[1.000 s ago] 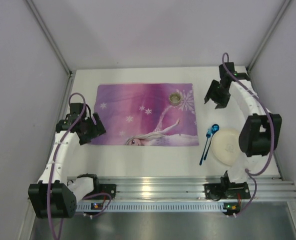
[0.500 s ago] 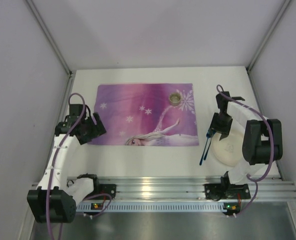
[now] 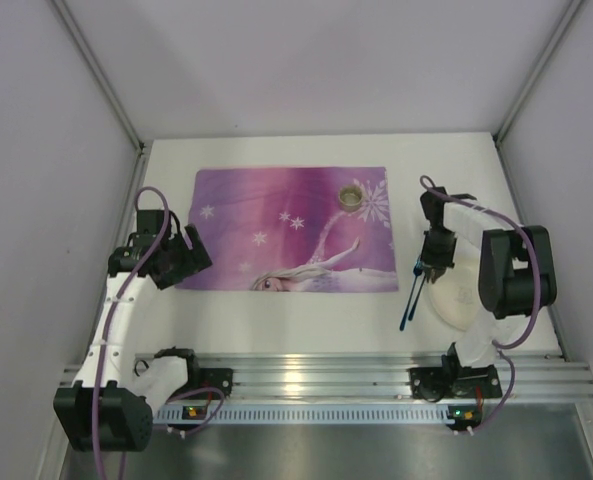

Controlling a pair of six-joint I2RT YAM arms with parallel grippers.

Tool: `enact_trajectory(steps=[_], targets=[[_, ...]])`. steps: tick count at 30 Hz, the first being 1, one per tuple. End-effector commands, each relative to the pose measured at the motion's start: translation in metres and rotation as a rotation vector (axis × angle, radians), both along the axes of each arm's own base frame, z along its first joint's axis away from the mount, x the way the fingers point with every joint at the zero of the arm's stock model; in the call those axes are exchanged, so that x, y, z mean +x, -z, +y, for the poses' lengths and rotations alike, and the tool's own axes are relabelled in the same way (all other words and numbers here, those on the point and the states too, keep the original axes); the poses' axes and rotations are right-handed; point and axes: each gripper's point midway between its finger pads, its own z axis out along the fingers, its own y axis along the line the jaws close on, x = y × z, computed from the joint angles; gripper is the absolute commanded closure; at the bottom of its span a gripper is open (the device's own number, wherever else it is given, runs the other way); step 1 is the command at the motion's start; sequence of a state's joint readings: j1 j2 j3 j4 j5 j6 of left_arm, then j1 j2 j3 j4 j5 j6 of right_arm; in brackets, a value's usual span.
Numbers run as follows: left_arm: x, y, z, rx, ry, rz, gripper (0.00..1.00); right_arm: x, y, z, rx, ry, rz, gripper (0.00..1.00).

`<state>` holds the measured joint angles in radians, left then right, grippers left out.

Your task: Set the dinner table for one person

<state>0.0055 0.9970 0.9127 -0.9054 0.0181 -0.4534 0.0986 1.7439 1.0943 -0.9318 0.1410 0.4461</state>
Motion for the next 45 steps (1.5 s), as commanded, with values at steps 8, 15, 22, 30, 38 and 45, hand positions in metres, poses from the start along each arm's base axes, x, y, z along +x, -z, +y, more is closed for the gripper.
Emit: enact_trajectory(steps=[8,15,22,30,38,45], targets=[[0.004,-0.008,0.002,0.008,-0.007,-0.043,0.16,0.054,-0.090,0.011,-0.118,-0.075,-0.220,1.00],[0.004,-0.010,0.007,0.029,-0.038,-0.054,0.16,0.098,-0.167,0.161,-0.123,-0.373,-0.423,1.00],[0.004,-0.013,0.011,0.043,-0.062,-0.070,0.17,0.100,-0.174,0.366,0.228,-0.675,-0.548,1.00],[0.002,-0.009,0.003,0.044,-0.033,-0.045,0.17,0.087,-0.156,0.444,0.413,-0.788,-0.626,1.00],[0.002,-0.008,0.002,0.053,-0.028,-0.042,0.17,0.100,-0.133,0.467,0.451,-0.770,-0.658,0.89],[0.001,-0.014,0.005,0.062,-0.044,-0.075,0.17,0.097,-0.129,0.478,0.508,-0.792,-0.651,0.31]])
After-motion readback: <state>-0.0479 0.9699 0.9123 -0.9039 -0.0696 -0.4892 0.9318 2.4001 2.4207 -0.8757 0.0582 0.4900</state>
